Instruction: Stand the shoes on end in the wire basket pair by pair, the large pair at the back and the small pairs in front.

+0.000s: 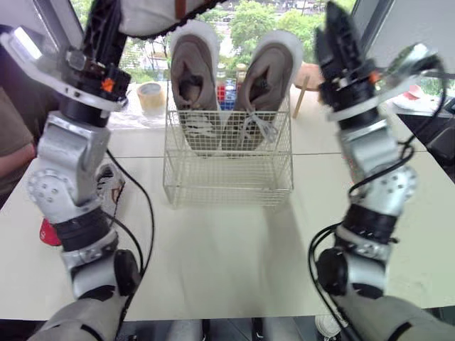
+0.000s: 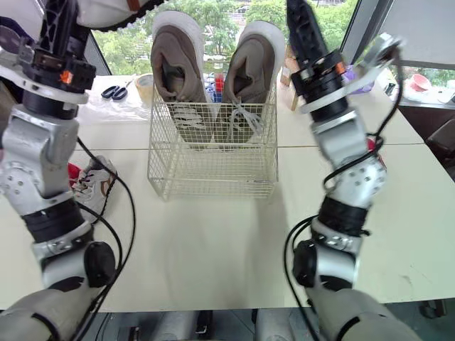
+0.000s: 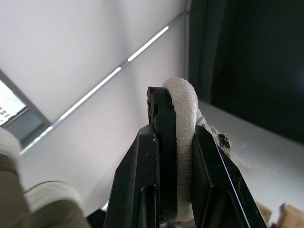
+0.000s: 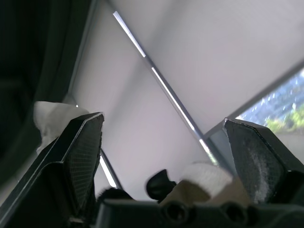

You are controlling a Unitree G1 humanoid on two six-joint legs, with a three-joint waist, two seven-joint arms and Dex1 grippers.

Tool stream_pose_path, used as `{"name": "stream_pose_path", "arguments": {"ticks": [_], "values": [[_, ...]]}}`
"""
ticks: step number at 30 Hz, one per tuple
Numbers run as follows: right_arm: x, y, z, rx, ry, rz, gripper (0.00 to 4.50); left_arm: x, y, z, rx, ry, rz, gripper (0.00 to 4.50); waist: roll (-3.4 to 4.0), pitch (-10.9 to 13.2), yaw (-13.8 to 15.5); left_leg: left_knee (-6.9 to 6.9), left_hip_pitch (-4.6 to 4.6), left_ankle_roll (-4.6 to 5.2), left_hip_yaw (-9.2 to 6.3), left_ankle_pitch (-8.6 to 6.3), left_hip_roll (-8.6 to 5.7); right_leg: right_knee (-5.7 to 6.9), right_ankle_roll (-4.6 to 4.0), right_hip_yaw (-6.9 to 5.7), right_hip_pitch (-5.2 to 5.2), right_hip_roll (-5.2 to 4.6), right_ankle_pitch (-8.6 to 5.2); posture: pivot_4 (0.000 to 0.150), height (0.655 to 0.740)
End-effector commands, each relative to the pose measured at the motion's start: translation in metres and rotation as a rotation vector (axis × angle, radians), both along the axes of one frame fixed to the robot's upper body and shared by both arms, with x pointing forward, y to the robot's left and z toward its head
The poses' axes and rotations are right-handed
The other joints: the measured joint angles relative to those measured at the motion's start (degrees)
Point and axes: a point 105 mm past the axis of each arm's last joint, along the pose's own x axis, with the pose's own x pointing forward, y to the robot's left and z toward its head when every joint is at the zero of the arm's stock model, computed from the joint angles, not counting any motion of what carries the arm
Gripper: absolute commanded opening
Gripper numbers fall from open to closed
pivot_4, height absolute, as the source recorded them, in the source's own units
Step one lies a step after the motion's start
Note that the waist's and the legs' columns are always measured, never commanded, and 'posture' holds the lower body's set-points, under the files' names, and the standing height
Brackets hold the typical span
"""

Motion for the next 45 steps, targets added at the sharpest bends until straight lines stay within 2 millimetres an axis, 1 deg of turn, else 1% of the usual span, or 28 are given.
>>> {"name": "stream_pose_path", "arguments": {"ticks": [1,4,7,13,17,20,21,23,24,25,26,27,28,29,30,31,33,34,38,40,43,45], "values": [[-0.022,0.022,0.020,0.015,-0.066,0.049,4.44,-0.004,-0.013,0.002,-0.017,-0.017,-0.005,0.23,0.00,0.00,0.02,0.00,0.00,0.00,0.02,0.00,0.00,0.02,0.00,0.00,0.00,0.04,0.00,0.150,0.7400],[-0.029,0.030,0.027,0.017,-0.094,0.073,4.44,-0.001,-0.022,-0.006,0.003,0.003,-0.003,0.23,0.00,0.00,0.01,0.01,0.00,0.02,0.04,0.00,-0.04,-0.02,0.01,0.02,0.02,0.20,-0.01,0.150,0.7400],[-0.034,0.037,0.031,0.006,-0.119,0.090,4.44,0.002,-0.027,-0.013,0.020,0.025,0.001,0.23,0.00,0.00,-0.09,0.01,0.01,0.03,0.04,0.00,-0.06,-0.03,0.01,0.02,0.03,0.24,-0.01,0.150,0.7400],[-0.039,0.037,0.036,0.006,-0.155,0.106,4.44,0.009,-0.035,-0.028,0.108,0.062,0.034,0.23,0.00,0.00,-0.33,0.00,0.02,0.03,0.01,-0.01,-0.03,-0.03,0.01,0.01,0.03,0.32,-0.02,0.150,0.7400],[-0.039,0.037,0.037,0.003,-0.156,0.108,4.44,0.010,-0.046,-0.034,0.174,0.056,0.042,0.23,0.00,0.00,-0.36,-0.01,0.02,0.04,0.02,-0.01,-0.03,-0.03,0.01,0.01,0.03,0.32,-0.02,0.150,0.7400],[-0.037,0.037,0.036,0.008,-0.146,0.100,4.44,0.009,-0.050,-0.036,0.190,0.051,0.040,0.23,0.00,0.00,-0.37,-0.01,0.02,0.04,0.02,-0.01,-0.02,-0.04,0.01,0.01,0.03,0.33,-0.03,0.150,0.7400],[-0.035,0.037,0.036,0.010,-0.140,0.094,4.21,0.009,-0.051,-0.037,0.192,0.052,0.040,0.23,0.00,0.00,-0.38,-0.01,0.02,0.04,0.02,-0.01,-0.01,-0.04,0.01,0.01,0.03,0.33,-0.03,0.150,0.7400],[-0.035,0.037,0.036,0.014,-0.137,0.091,3.54,0.009,-0.052,-0.038,0.196,0.053,0.042,0.23,0.00,0.00,-0.38,-0.02,0.02,0.04,0.01,-0.01,-0.01,-0.04,0.01,0.01,0.03,0.33,-0.03,0.150,0.7400],[-0.035,0.037,0.036,0.015,-0.138,0.093,3.12,0.009,-0.052,-0.038,0.198,0.054,0.044,0.23,0.00,0.00,-0.39,-0.02,0.02,0.04,0.01,-0.01,0.00,-0.04,0.01,0.01,0.03,0.33,-0.03,0.150,0.7400],[-0.036,0.037,0.036,0.017,-0.139,0.096,2.54,0.009,-0.051,-0.038,0.200,0.054,0.047,0.23,0.00,0.00,-0.38,-0.02,0.02,0.04,0.01,-0.01,0.01,-0.04,0.01,0.01,0.03,0.32,-0.03,0.150,0.7400],[-0.036,0.038,0.036,0.019,-0.140,0.099,2.06,0.008,-0.051,-0.038,0.203,0.054,0.050,0.23,0.00,0.00,-0.38,-0.02,0.02,0.04,0.00,-0.01,0.01,-0.04,0.01,0.01,0.03,0.32,-0.03,0.150,0.7400],[-0.036,0.038,0.036,0.019,-0.141,0.102,1.78,0.008,-0.050,-0.039,0.212,0.053,0.056,0.23,0.00,0.00,-0.38,-0.02,0.02,0.04,0.00,-0.01,0.01,-0.05,0.01,0.01,0.03,0.32,-0.03,0.150,0.7400],[-0.037,0.038,0.036,0.019,-0.142,0.104,1.22,0.008,-0.050,-0.040,0.221,0.053,0.061,0.23,0.00,0.00,-0.39,-0.02,0.02,0.04,0.00,-0.01,0.01,-0.05,0.01,0.01,0.03,0.32,-0.03,0.150,0.7400],[-0.038,0.038,0.036,0.017,-0.144,0.108,0.93,0.007,-0.050,-0.041,0.233,0.054,0.065,0.23,0.00,0.00,-0.40,-0.02,0.02,0.04,0.00,-0.01,0.01,-0.05,0.01,0.01,0.03,0.33,-0.03,0.150,0.7400],[-0.039,0.039,0.036,0.015,-0.147,0.114,0.77,0.006,-0.050,-0.042,0.250,0.052,0.065,0.23,0.00,0.00,-0.42,-0.02,0.02,0.04,0.00,-0.01,0.01,-0.05,0.01,0.01,0.03,0.33,-0.03,0.150,0.7400],[-0.040,0.039,0.036,0.011,-0.151,0.121,0.75,0.005,-0.049,-0.044,0.267,0.053,0.070,0.23,0.00,0.00,-0.50,-0.02,0.02,0.04,0.00,-0.01,0.01,-0.05,0.01,0.01,0.03,0.33,-0.03,0.150,0.7400],[-0.044,0.039,0.037,-0.008,-0.176,0.140,0.75,0.001,-0.050,-0.051,0.321,0.059,0.070,1.27,0.00,0.00,-0.71,-0.04,0.02,0.04,-0.01,-0.01,0.09,-0.05,0.01,0.01,0.02,0.33,-0.03,0.150,0.7400],[-0.046,0.037,0.039,-0.017,-0.191,0.141,0.75,-0.002,-0.050,-0.054,0.355,0.058,0.078,1.65,0.00,0.00,-0.86,-0.04,0.01,0.04,-0.02,-0.01,0.11,-0.05,0.01,0.01,0.02,0.33,-0.03,0.150,0.7400],[-0.041,0.017,0.053,-0.065,-0.259,0.098,0.75,-0.012,-0.047,-0.080,0.543,0.102,0.129,3.67,0.01,0.00,-1.38,-0.06,0.01,0.05,-0.03,-0.02,0.12,-0.07,0.01,0.02,0.02,0.31,-0.04,0.150,0.7400],[-0.039,0.008,0.057,-0.128,-0.305,0.068,0.75,-0.020,-0.044,-0.087,0.604,0.121,0.142,3.67,0.06,0.03,-1.36,-0.07,0.02,0.05,-0.03,-0.02,0.14,-0.07,-0.12,0.02,0.01,0.31,-0.11,0.150,0.7400],[-0.039,-0.009,0.061,-0.243,-0.371,0.030,0.75,-0.029,-0.037,-0.093,0.698,0.129,0.209,3.67,0.03,0.06,-1.20,-0.10,0.01,0.06,-0.07,-0.02,0.15,-0.08,-0.17,0.00,0.00,0.31,-0.15,0.150,0.7400],[-0.037,-0.021,0.063,-0.363,-0.417,-0.004,0.75,-0.036,-0.029,-0.097,0.754,0.141,0.249,3.67,0.03,0.06,-1.23,-0.10,0.01,0.06,-0.05,-0.02,0.15,-0.13,-0.19,0.01,0.01,0.31,-0.16,0.150,0.7400]]}}
